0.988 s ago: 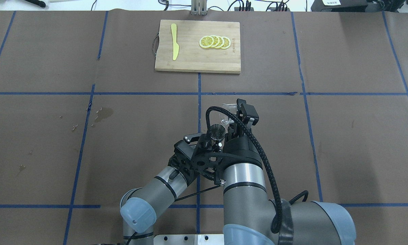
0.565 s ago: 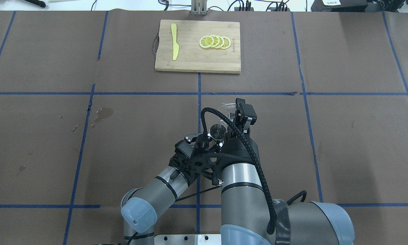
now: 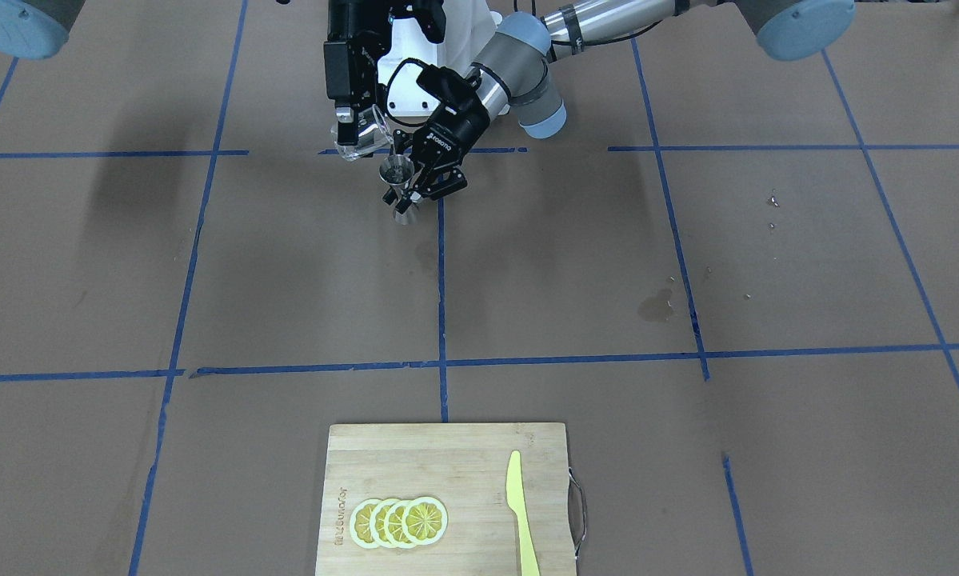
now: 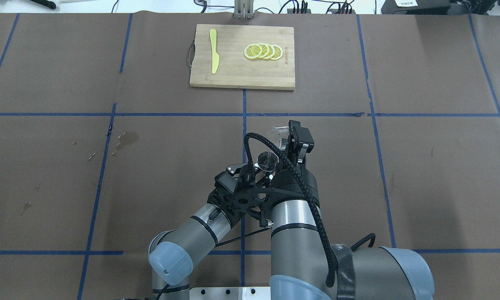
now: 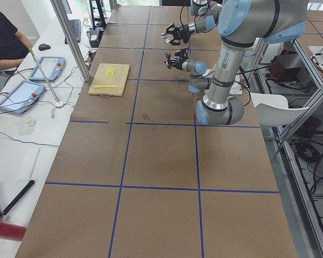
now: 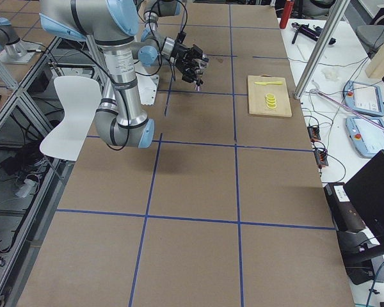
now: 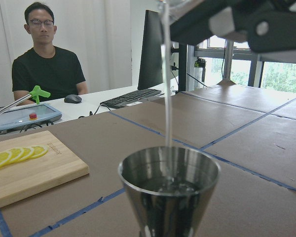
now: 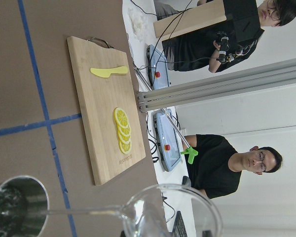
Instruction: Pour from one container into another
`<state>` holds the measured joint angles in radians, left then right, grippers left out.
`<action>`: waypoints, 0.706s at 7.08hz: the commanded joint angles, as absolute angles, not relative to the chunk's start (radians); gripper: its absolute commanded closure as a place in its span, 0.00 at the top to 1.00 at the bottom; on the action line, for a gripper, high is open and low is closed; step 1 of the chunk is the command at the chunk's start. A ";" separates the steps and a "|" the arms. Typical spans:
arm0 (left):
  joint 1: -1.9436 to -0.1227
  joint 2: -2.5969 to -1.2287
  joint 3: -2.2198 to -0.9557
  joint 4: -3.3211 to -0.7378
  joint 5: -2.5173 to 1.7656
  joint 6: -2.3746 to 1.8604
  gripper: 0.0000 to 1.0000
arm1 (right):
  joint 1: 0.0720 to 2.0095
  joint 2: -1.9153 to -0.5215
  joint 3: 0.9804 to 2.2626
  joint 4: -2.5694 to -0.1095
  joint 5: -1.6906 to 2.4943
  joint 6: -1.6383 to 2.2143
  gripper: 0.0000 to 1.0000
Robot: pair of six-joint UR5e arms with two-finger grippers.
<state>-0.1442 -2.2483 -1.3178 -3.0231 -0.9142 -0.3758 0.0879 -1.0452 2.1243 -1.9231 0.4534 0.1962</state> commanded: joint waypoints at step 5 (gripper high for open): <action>-0.144 -2.249 -1.318 -3.022 -0.914 -0.374 0.00 | 0.087 -1.045 2.126 -1.956 0.440 0.170 0.00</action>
